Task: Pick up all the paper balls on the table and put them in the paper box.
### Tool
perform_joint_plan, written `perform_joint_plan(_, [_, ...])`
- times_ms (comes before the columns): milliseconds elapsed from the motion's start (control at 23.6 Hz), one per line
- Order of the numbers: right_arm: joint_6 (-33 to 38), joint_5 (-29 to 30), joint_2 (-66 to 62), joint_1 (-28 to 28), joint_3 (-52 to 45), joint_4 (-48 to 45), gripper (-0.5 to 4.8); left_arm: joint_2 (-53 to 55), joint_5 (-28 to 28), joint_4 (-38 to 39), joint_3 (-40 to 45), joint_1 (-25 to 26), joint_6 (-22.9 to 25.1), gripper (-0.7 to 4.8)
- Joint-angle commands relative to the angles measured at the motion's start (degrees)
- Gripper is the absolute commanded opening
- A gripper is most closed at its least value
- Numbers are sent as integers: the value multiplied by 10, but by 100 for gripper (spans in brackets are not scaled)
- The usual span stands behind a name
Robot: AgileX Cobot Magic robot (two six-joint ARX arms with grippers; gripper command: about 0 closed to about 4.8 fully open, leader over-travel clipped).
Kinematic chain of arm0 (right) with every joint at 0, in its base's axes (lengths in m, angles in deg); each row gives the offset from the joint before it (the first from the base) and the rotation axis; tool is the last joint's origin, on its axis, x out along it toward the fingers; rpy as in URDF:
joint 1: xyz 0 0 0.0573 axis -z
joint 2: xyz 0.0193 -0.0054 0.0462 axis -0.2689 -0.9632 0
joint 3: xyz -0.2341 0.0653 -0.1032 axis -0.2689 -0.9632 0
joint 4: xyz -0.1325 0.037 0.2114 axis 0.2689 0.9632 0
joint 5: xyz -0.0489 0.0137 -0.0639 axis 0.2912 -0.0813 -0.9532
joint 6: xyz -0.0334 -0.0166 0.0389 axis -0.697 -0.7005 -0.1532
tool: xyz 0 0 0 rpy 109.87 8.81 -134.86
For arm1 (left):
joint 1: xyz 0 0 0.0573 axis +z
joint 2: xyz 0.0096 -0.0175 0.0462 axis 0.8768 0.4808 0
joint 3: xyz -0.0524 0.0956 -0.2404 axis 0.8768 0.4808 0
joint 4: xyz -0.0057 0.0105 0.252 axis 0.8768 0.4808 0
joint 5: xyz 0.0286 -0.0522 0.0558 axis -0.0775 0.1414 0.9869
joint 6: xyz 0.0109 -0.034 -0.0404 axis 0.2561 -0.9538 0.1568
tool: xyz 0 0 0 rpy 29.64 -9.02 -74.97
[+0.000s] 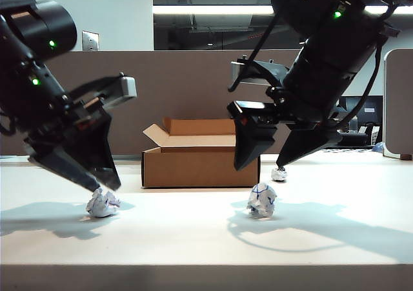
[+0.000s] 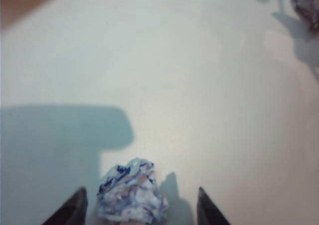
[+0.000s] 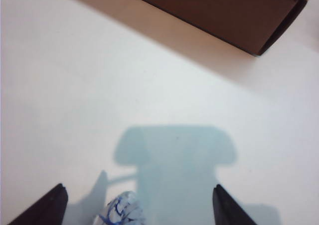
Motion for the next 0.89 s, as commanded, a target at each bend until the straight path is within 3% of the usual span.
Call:
perform_joint_plan(42, [2,-2,2,-1,4,-10,400,22,-2,-12,-3,0,0,274])
perform_joint_plan(804, [83,-4,-90,-1,4,-41,398,48,50,-43,-3,-2,0,268])
perform_joint_plan(889, [91,3,-90,-1,4,-46,356,48,50,-49,-3,-2,0,268])
